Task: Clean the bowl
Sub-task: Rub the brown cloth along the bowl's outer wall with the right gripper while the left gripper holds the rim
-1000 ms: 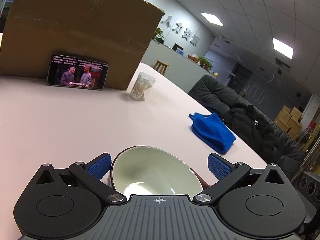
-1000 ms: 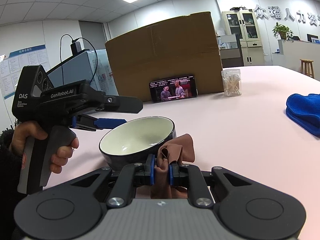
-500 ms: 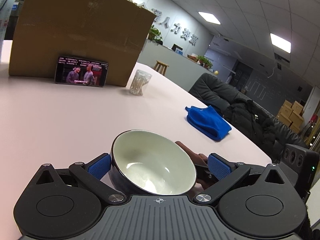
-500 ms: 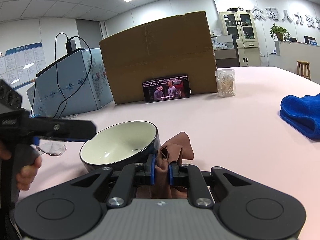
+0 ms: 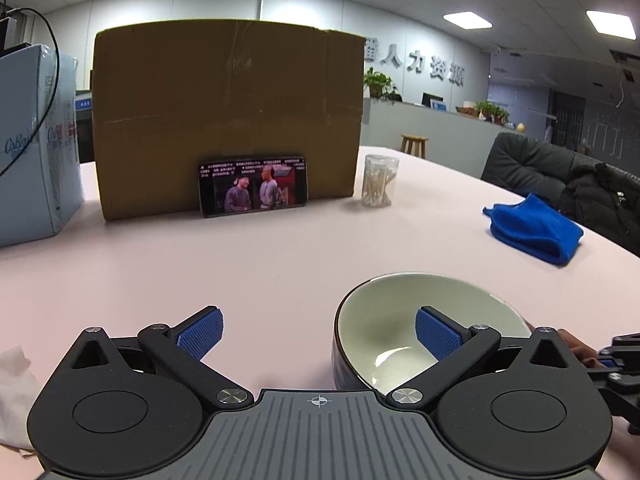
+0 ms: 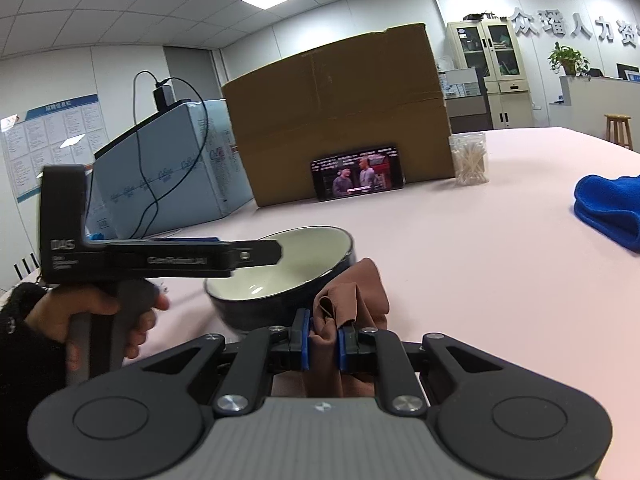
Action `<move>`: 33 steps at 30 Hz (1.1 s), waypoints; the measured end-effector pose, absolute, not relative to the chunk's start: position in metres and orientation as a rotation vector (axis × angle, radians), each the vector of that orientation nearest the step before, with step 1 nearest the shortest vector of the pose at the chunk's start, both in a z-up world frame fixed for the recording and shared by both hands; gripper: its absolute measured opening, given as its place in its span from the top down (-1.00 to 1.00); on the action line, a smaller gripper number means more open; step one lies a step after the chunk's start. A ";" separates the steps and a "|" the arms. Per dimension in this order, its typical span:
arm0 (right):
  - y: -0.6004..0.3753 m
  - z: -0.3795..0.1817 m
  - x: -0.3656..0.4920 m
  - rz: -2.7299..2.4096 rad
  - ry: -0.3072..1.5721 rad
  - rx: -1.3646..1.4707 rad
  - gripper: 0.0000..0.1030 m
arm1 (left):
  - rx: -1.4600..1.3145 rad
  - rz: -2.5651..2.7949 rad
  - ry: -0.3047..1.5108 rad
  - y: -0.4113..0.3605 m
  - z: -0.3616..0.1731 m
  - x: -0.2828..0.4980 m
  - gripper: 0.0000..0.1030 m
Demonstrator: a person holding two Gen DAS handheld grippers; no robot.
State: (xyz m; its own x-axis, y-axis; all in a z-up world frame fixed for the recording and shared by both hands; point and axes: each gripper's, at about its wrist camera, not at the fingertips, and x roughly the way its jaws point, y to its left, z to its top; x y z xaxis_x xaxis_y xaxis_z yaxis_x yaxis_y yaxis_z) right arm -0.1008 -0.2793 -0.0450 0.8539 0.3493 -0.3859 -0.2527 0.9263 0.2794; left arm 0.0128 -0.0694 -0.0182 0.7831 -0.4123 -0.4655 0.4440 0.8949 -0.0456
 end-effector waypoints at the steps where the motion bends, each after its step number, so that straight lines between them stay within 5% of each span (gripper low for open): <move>1: -0.277 -0.044 -0.103 0.331 0.444 0.224 0.69 | 0.079 -0.451 0.502 -0.071 -0.020 0.014 -1.00; 33: -0.262 -0.047 -0.101 0.421 0.452 0.290 0.67 | 0.066 -0.468 0.610 -0.073 -0.033 0.027 -1.00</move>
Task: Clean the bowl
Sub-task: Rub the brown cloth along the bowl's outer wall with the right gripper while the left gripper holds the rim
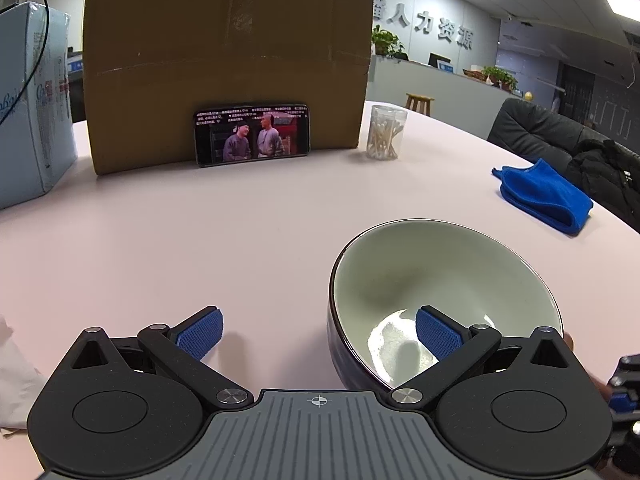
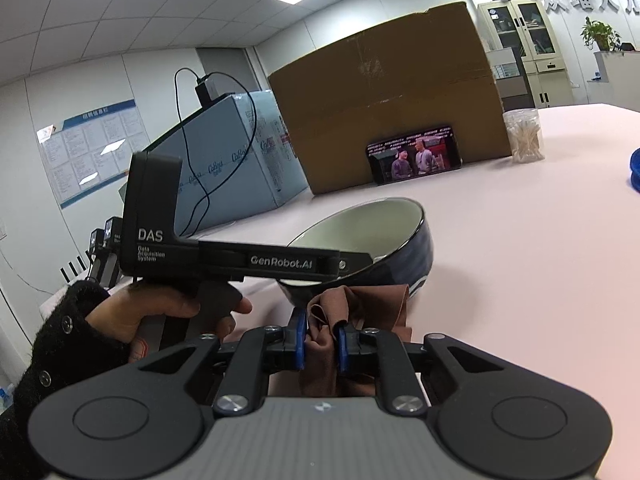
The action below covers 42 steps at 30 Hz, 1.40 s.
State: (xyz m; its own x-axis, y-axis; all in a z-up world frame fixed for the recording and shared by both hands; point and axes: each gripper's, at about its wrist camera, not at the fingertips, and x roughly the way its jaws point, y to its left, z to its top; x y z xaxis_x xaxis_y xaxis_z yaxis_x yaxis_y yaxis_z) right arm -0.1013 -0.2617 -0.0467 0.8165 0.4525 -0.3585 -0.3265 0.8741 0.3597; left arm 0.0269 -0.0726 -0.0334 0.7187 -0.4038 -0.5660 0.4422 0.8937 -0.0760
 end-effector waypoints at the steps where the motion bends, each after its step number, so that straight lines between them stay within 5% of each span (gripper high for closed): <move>1: -0.266 -0.046 -0.101 0.401 0.442 0.294 0.67 | 0.068 -0.469 0.610 -0.073 -0.034 0.027 -1.00; 42: -0.250 -0.051 -0.097 0.476 0.475 0.298 0.64 | 0.058 -0.484 0.630 -0.072 -0.037 0.032 -1.00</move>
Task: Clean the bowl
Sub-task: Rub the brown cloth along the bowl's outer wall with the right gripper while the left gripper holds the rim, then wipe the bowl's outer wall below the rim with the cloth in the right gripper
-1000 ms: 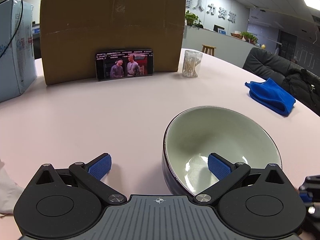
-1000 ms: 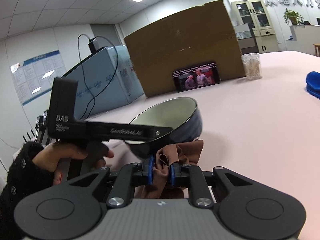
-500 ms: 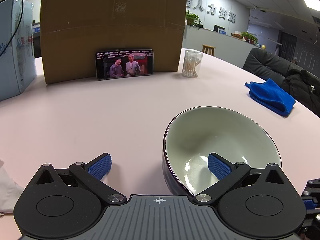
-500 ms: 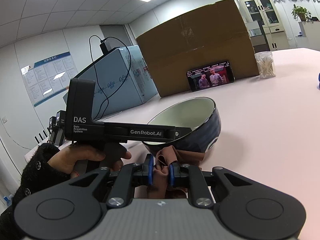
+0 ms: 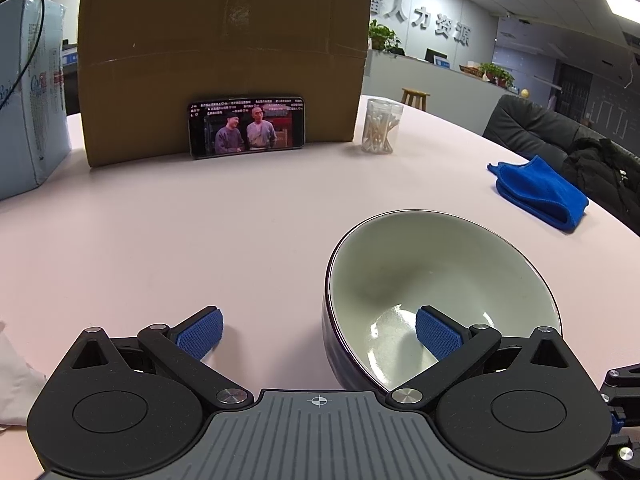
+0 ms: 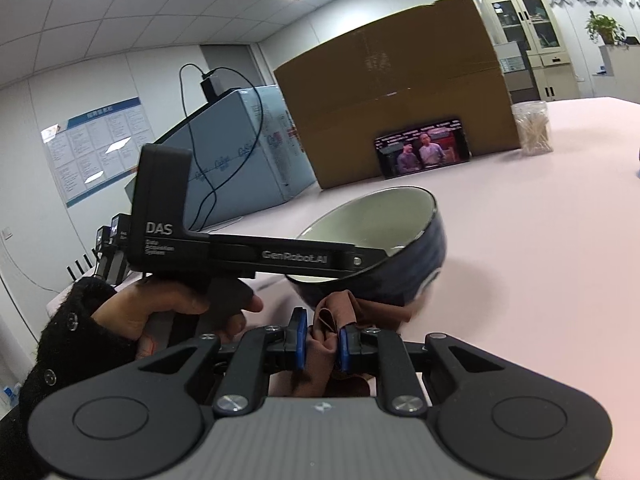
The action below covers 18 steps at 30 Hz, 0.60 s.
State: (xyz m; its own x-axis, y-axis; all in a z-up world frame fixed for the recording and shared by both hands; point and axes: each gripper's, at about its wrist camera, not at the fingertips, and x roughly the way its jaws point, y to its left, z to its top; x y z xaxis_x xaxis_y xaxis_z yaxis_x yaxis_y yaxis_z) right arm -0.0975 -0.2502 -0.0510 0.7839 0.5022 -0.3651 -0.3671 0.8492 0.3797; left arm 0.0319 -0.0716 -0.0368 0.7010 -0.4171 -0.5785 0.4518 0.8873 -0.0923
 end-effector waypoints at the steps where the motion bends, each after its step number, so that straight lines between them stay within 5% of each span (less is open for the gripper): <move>1: -0.251 -0.050 -0.098 0.478 0.471 0.300 0.65 | 0.058 -0.484 0.629 -0.072 -0.037 0.032 -1.00; 18: -0.261 -0.049 -0.098 0.411 0.474 0.302 0.61 | 0.055 -0.484 0.632 -0.073 -0.038 0.031 -1.00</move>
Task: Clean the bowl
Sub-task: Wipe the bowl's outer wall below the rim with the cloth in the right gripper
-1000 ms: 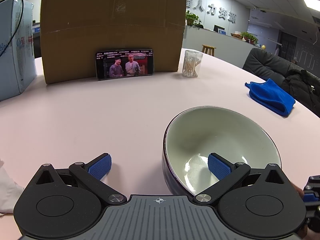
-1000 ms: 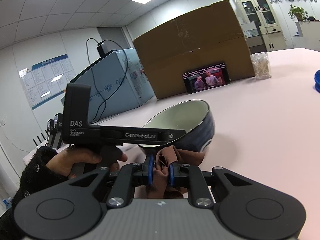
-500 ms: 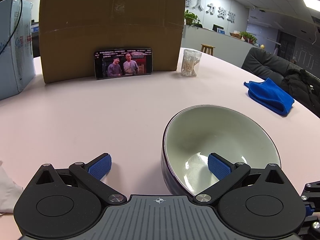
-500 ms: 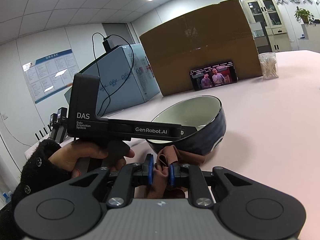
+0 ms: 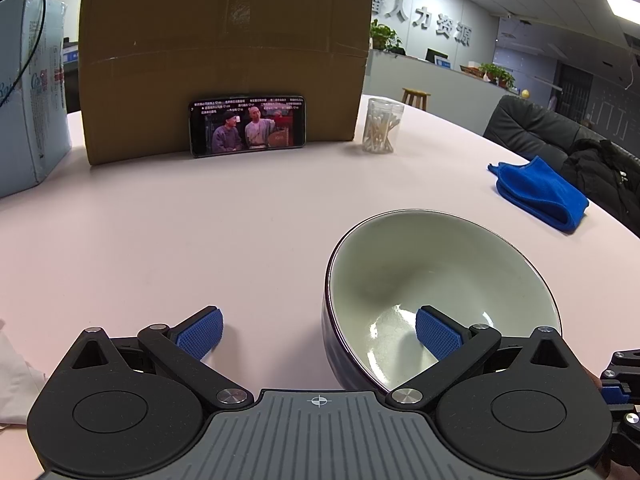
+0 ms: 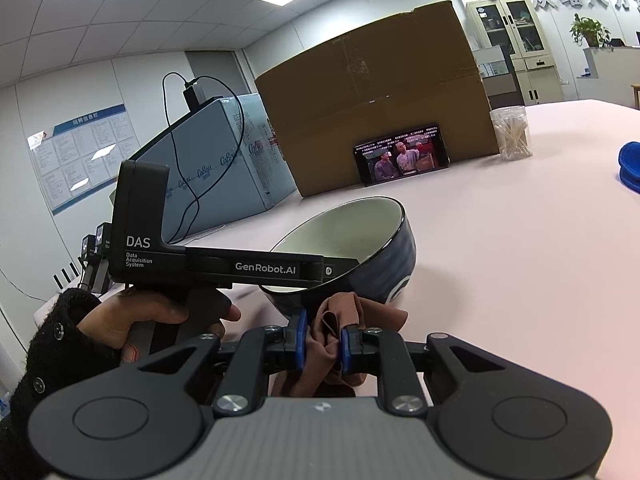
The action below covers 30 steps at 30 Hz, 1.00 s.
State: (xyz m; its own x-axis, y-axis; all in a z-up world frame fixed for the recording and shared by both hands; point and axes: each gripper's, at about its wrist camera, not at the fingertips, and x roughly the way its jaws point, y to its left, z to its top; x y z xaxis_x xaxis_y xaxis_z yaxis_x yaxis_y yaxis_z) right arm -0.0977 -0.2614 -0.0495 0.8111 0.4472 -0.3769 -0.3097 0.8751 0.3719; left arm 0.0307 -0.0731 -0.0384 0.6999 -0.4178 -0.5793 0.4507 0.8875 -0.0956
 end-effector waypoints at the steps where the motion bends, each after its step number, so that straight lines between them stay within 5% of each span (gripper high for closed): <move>1: -0.261 -0.049 -0.098 0.410 0.474 0.301 0.61 | 0.055 -0.484 0.632 -0.073 -0.038 0.031 -1.00; 30: -0.251 -0.049 -0.096 0.443 0.491 0.285 0.60 | 0.045 -0.493 0.634 -0.074 -0.038 0.029 -1.00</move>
State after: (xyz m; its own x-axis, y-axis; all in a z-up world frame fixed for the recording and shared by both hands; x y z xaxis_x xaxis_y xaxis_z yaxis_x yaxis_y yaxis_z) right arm -0.0956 -0.2512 -0.0492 0.7906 0.4727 -0.3892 -0.3386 0.8671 0.3654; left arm 0.0287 -0.0736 -0.0376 0.6949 -0.4276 -0.5781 0.4549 0.8841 -0.1072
